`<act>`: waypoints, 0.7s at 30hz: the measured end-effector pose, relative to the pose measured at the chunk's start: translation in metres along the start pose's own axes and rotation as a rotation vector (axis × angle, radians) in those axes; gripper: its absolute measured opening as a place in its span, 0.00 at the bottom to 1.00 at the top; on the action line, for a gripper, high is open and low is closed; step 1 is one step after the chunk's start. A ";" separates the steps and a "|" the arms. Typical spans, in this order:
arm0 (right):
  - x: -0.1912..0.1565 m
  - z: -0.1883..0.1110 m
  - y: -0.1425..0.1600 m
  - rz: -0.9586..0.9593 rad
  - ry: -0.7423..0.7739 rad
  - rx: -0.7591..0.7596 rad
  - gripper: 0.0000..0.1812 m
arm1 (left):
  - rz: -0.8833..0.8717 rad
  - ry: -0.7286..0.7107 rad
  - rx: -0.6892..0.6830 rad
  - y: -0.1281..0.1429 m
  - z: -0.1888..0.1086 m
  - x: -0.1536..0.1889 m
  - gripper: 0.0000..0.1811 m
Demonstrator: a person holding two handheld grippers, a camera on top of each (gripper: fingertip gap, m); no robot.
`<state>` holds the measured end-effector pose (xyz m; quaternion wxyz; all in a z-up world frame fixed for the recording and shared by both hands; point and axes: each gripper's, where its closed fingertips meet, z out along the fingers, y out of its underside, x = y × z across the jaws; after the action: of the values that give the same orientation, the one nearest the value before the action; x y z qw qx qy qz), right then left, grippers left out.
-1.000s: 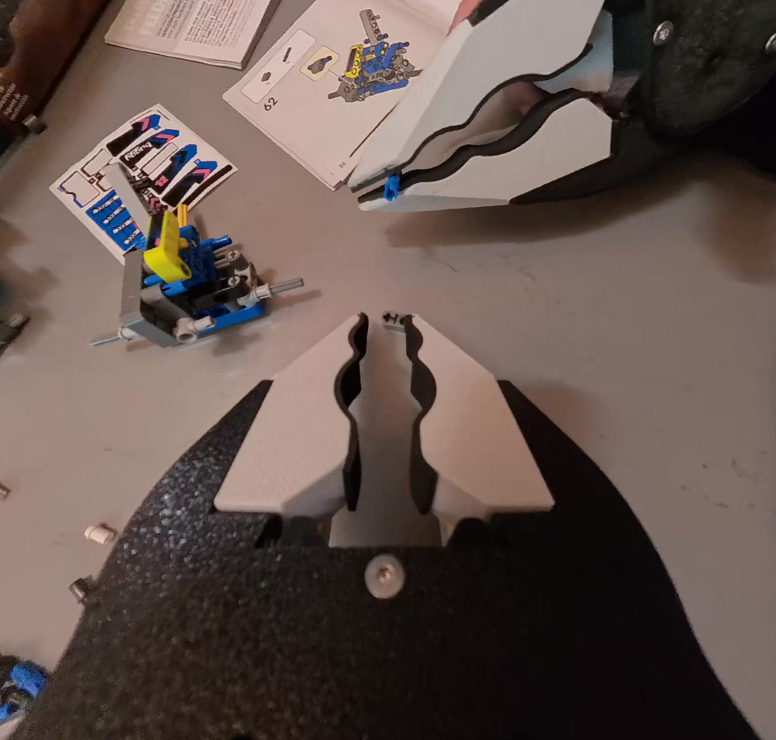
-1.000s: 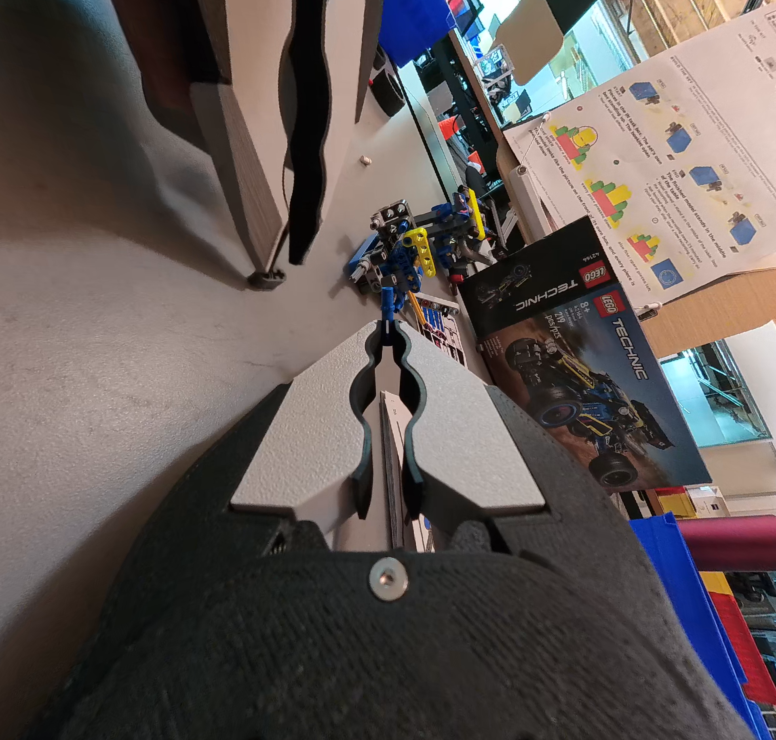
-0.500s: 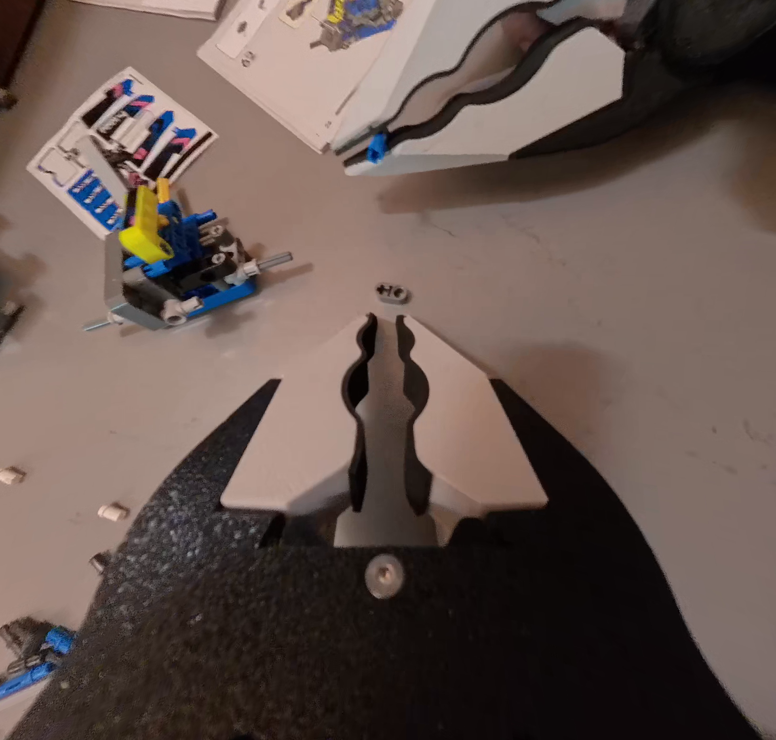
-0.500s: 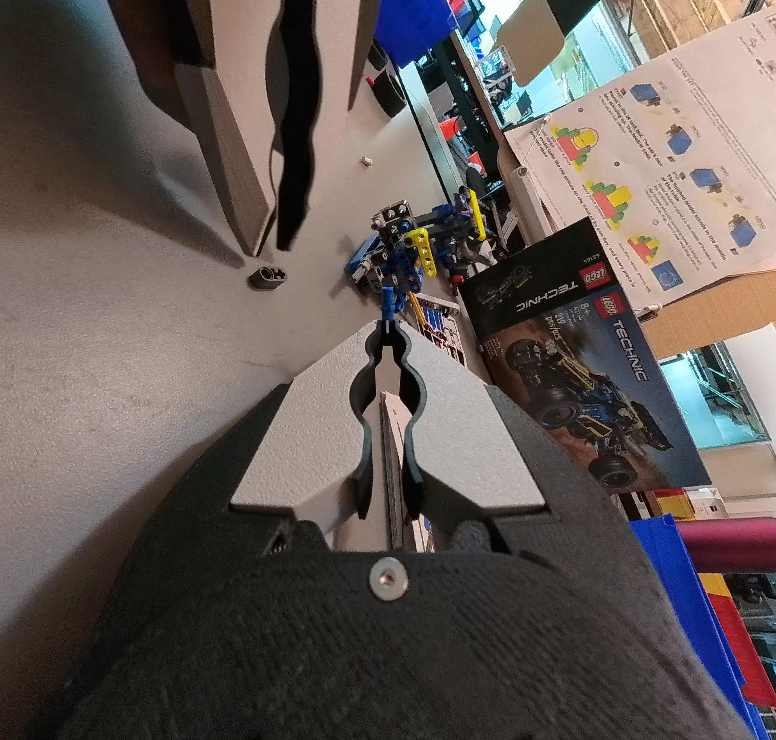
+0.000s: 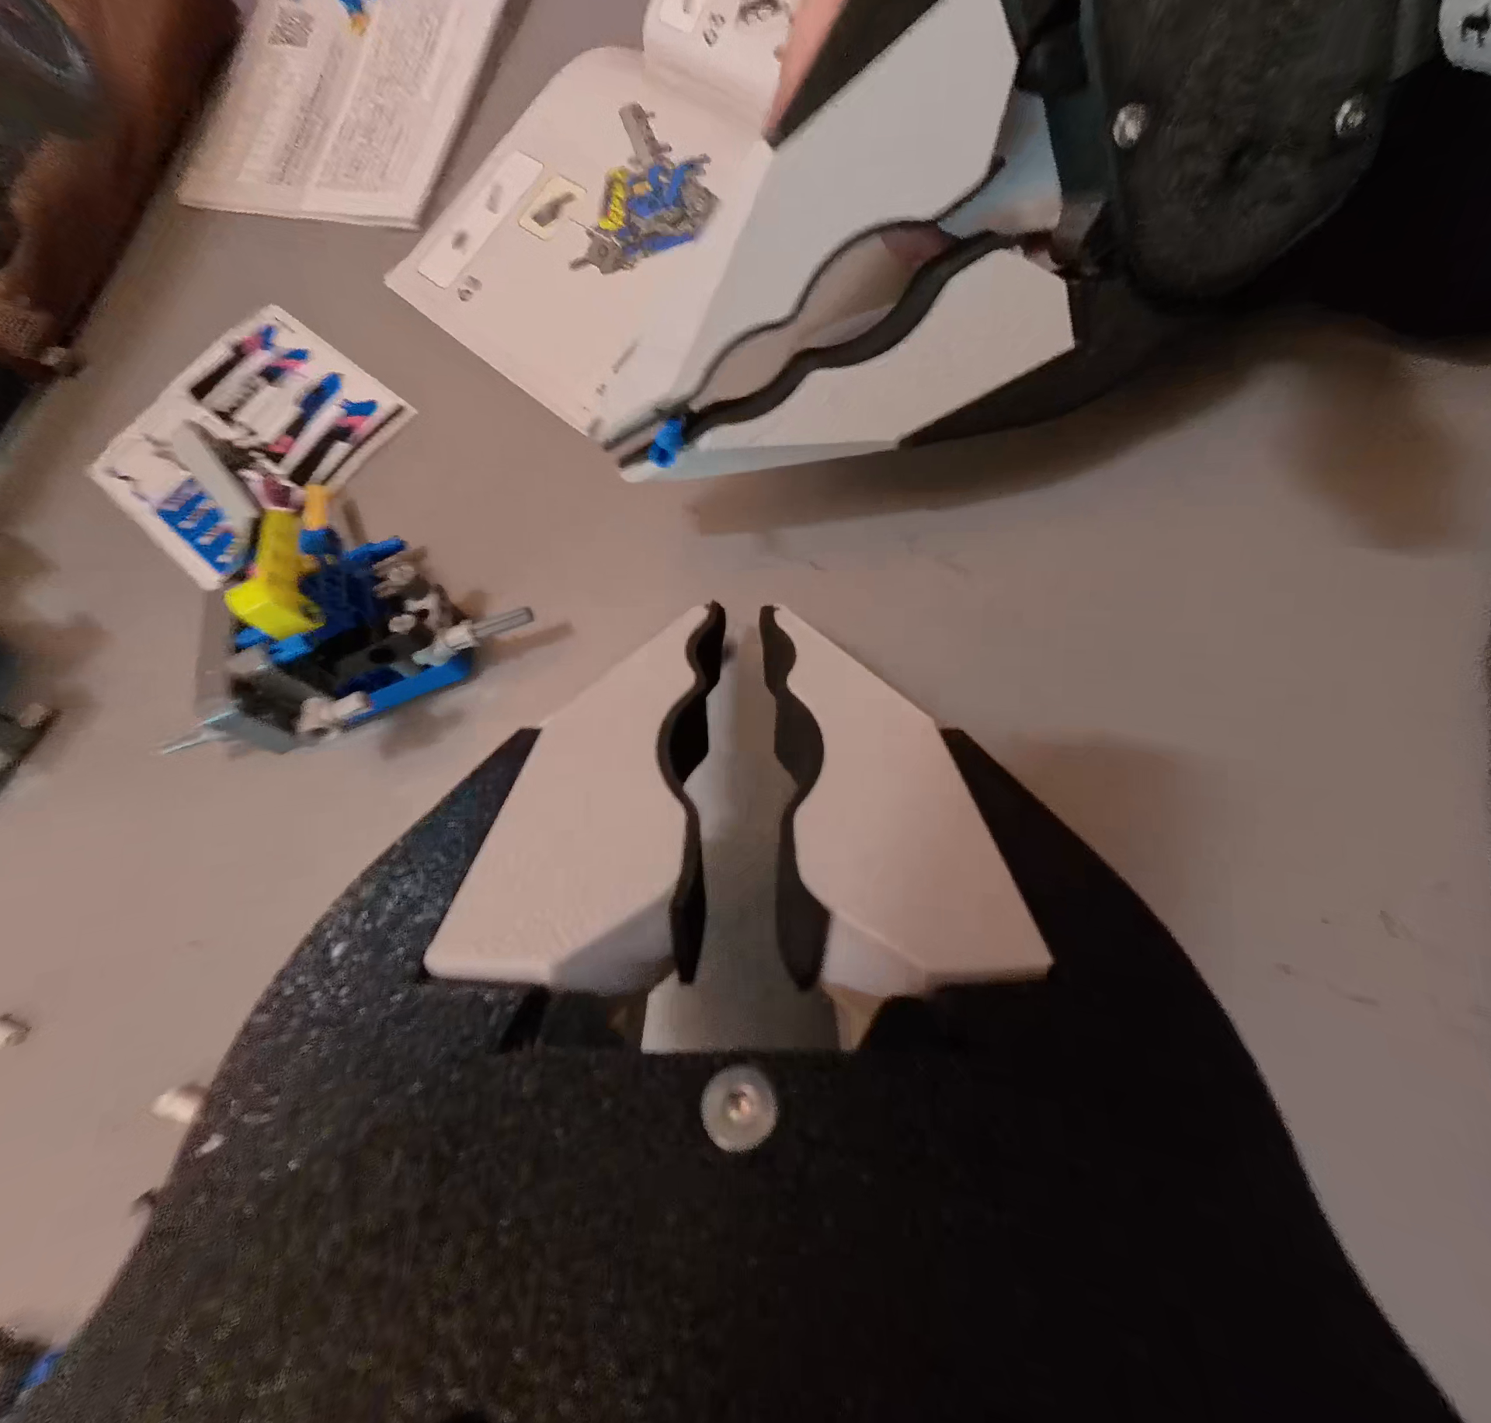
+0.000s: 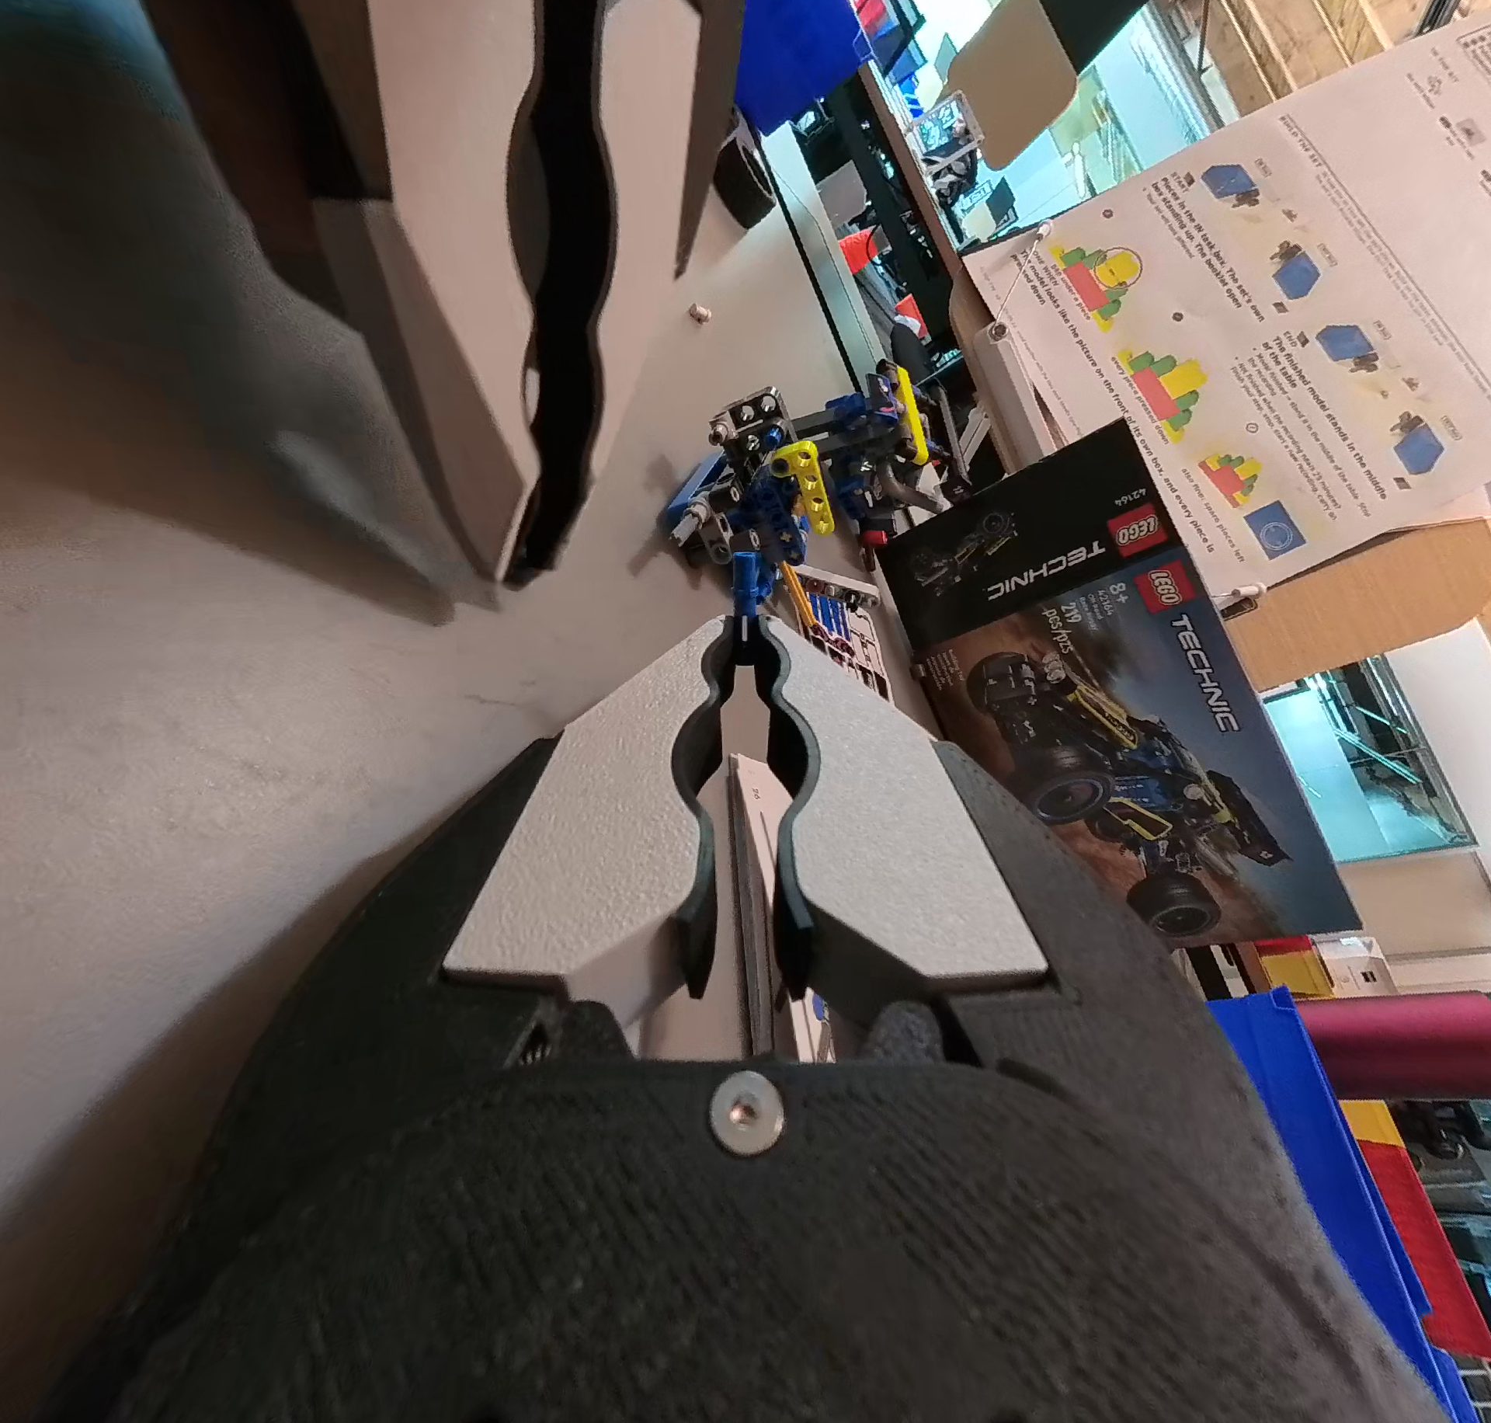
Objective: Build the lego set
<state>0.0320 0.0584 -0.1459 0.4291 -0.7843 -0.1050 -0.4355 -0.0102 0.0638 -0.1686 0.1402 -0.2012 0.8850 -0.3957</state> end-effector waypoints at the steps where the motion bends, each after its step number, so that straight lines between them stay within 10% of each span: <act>1: -0.001 0.000 -0.001 0.001 -0.007 0.004 0.01 | 0.005 -0.034 0.023 -0.004 -0.004 -0.005 0.03; 21: -0.012 -0.002 -0.021 -0.017 -0.058 0.097 0.01 | 0.030 -0.073 0.173 -0.034 -0.016 -0.004 0.01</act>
<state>0.0121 0.0718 -0.1426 0.4597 -0.7738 -0.1451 -0.4108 -0.0046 0.0554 -0.1320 0.1951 -0.1894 0.8447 -0.4610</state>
